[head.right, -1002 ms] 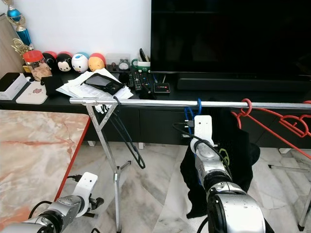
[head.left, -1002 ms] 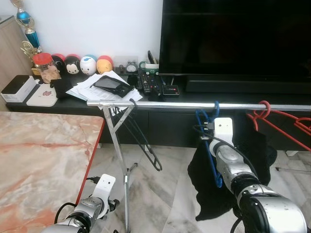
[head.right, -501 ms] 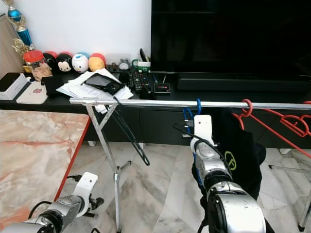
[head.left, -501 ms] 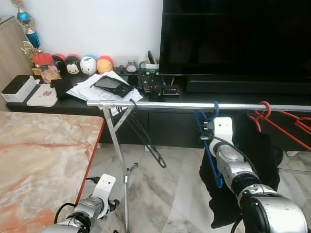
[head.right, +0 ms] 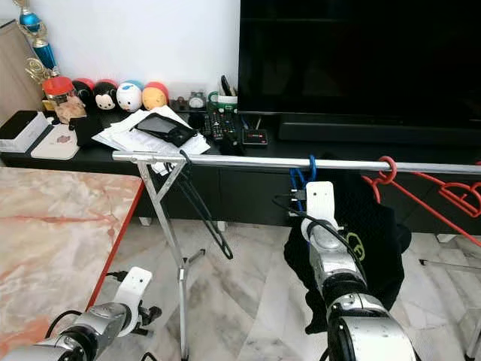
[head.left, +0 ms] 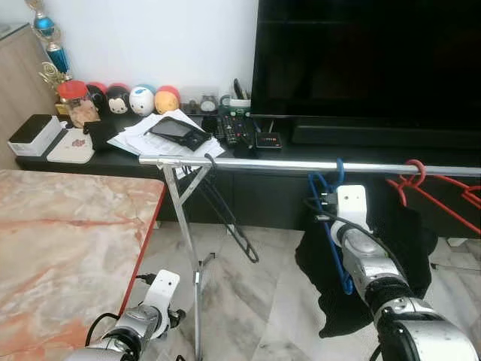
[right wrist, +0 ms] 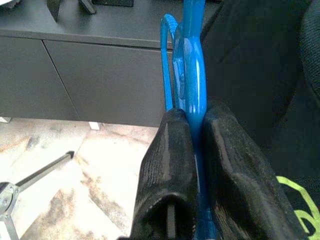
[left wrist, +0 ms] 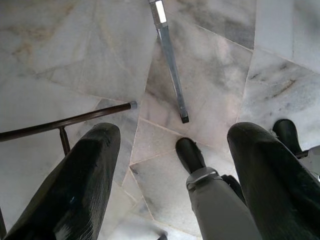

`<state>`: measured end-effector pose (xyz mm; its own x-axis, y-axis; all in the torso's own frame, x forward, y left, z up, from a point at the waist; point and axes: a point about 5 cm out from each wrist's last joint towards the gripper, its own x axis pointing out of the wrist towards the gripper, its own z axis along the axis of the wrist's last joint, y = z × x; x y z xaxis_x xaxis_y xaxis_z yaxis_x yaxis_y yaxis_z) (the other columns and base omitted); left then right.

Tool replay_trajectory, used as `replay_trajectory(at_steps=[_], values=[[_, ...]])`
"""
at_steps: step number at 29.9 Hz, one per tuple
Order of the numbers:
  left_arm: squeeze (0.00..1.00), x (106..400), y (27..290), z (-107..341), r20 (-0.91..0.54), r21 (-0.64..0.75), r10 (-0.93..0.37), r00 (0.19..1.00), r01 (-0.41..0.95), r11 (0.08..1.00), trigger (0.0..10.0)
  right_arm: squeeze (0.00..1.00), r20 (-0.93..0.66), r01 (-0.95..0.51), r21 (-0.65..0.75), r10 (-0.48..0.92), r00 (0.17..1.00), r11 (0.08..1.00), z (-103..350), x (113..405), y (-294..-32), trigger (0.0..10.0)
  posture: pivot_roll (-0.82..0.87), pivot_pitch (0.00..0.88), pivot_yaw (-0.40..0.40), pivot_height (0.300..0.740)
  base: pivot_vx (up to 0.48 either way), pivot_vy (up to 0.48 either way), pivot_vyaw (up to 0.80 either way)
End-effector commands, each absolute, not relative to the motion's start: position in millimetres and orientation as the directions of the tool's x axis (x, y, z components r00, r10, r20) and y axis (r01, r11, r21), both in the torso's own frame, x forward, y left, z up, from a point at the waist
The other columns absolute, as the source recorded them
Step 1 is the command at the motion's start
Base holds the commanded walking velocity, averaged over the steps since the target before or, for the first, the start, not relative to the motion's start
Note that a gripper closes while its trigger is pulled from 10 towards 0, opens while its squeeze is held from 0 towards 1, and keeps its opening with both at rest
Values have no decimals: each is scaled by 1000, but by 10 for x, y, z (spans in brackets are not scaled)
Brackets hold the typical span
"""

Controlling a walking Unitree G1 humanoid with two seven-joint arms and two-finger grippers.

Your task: Hang hanger

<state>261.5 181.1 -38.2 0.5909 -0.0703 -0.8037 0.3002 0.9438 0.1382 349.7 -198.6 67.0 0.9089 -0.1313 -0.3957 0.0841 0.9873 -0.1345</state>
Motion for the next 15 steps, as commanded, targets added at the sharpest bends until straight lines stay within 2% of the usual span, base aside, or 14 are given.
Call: replay_trajectory(at_steps=[1,10,15], values=[[0,2605,1843,-386,-810,153,-62,583,311,938,10000,0,-512,99,-145,-160,844,985,418,3322,-2064,10000,-71,0,-11,740,0,0,0],[0,2608,1845,-383,-809,156,-61,584,314,937,10000,0,-531,110,-138,-167,831,984,351,3260,-2056,10000,-78,0,-13,740,0,0,0],[0,2612,1846,-381,-809,159,-58,586,313,936,10000,0,-504,103,-95,-137,853,990,391,3303,-2001,10000,-78,0,-13,740,0,0,0]])
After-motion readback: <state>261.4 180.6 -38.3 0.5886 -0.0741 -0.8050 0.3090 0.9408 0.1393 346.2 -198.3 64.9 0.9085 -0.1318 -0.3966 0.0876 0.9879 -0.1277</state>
